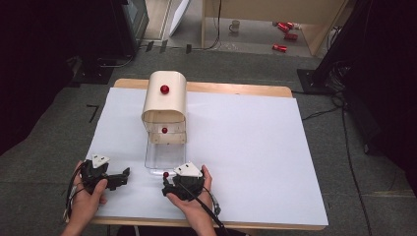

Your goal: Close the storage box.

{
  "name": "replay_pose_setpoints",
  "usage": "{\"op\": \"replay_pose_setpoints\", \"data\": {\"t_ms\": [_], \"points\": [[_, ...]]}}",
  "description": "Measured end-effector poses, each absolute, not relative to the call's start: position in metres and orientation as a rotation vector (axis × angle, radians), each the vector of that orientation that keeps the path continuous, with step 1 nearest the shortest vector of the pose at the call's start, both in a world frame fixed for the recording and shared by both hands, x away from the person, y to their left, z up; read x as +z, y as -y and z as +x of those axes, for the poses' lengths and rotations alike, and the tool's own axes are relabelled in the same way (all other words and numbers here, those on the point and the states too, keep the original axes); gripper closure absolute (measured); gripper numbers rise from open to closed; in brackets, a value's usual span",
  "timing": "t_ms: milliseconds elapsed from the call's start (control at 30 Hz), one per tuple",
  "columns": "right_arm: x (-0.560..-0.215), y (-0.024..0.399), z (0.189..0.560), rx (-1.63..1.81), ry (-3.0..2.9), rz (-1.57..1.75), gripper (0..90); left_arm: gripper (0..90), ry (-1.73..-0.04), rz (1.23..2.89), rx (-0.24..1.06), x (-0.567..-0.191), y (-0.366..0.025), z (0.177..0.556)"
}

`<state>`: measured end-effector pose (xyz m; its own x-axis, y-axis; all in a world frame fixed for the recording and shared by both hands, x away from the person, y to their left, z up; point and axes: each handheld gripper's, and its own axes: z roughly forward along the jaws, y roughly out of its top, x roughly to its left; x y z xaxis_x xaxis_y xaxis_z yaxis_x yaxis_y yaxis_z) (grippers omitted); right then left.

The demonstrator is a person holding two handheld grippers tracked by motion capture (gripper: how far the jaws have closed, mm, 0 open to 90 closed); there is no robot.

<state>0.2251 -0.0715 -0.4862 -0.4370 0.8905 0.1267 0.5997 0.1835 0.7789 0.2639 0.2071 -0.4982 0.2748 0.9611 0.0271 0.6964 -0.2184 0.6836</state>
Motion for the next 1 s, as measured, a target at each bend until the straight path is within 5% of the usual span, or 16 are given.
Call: {"op": "replay_pose_setpoints", "data": {"t_ms": [1000], "points": [[-0.473,0.07,0.287,1.102,-2.086,1.488,13.1,0.0,-1.486,1.993,0.618,-0.498,-0.207,0.264]]}}
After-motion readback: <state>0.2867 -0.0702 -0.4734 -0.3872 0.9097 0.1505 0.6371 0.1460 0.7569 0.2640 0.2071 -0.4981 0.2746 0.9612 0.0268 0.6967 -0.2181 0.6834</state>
